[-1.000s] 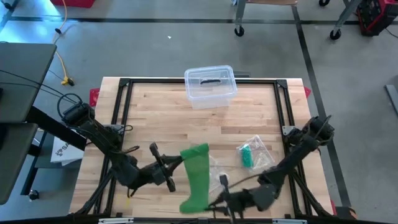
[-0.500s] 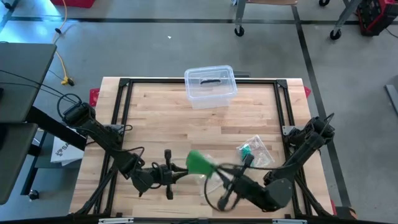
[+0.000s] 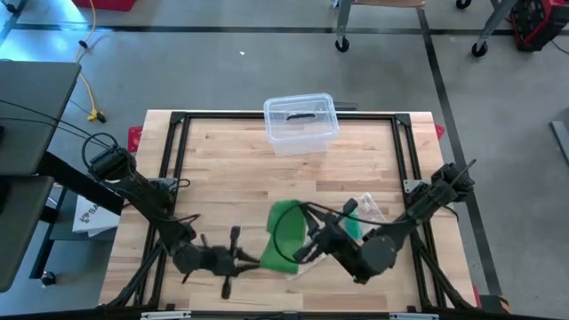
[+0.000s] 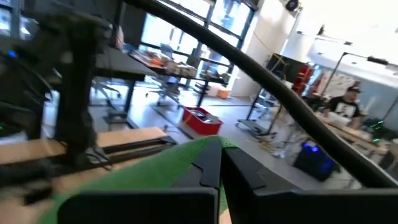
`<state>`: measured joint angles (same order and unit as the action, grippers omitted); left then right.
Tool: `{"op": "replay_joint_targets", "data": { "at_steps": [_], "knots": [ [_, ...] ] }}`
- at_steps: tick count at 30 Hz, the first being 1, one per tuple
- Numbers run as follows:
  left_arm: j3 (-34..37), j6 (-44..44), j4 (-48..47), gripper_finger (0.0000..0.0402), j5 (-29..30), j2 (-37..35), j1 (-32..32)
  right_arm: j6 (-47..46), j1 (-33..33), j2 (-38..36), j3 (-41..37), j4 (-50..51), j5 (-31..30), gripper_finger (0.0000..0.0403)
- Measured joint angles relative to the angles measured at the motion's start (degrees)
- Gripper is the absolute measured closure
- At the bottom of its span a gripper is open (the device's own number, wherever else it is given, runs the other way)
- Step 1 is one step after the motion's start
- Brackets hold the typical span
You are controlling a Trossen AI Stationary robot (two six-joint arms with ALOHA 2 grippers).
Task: Roll bandage
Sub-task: Roll the green bandage
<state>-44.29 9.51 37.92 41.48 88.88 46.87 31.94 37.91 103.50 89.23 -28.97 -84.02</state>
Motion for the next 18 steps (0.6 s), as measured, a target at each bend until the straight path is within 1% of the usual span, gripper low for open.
{"op": "replay_joint_targets", "data": {
  "at_steps": [2, 3, 6, 8, 11, 13, 15, 18],
  "knots": [
    [0.06, 2.4, 3.22, 0.0396, -1.01, -0.02, 1.56, -1.22, -0.74, 0.0, 0.0, 3.52, 0.01, 0.0403],
    [0.09, 3.75, 4.86, 0.0396, -1.28, -0.02, 2.33, -3.53, -0.92, 0.0, 0.0, 6.11, 0.05, 0.0403],
    [0.09, 8.12, 10.47, 0.0396, -1.39, -0.02, 4.71, -14.74, -0.95, -0.06, 0.0, 16.9, 2.3, 0.0403],
    [0.09, 11.51, 14.43, 0.0396, -2.01, -0.02, 6.13, -26.23, -0.61, -0.09, 0.0, 26.91, 7.59, 0.0403],
    [0.11, 16.44, 21.04, 0.0396, -4.29, 0.0, 7.56, -47.57, -1.55, -0.06, -0.02, 42.49, 21.46, 0.0403],
    [0.11, 18.79, 24.8, 0.0396, -6.03, 0.0, 7.89, -57.71, -3.33, 0.88, 0.0, 49.22, 30.28, 0.0403],
    [0.11, 20.13, 27.3, 0.0396, -6.35, 0.0, 8.05, -61.9, -4.05, 2.99, -0.02, 51.67, 34.0, 0.0403],
    [0.13, 21.14, 29.62, 0.0396, -3.81, 0.0, 8.02, -63.11, -3.68, 5.45, -0.07, 51.46, 36.57, 0.0402]
  ]
}}
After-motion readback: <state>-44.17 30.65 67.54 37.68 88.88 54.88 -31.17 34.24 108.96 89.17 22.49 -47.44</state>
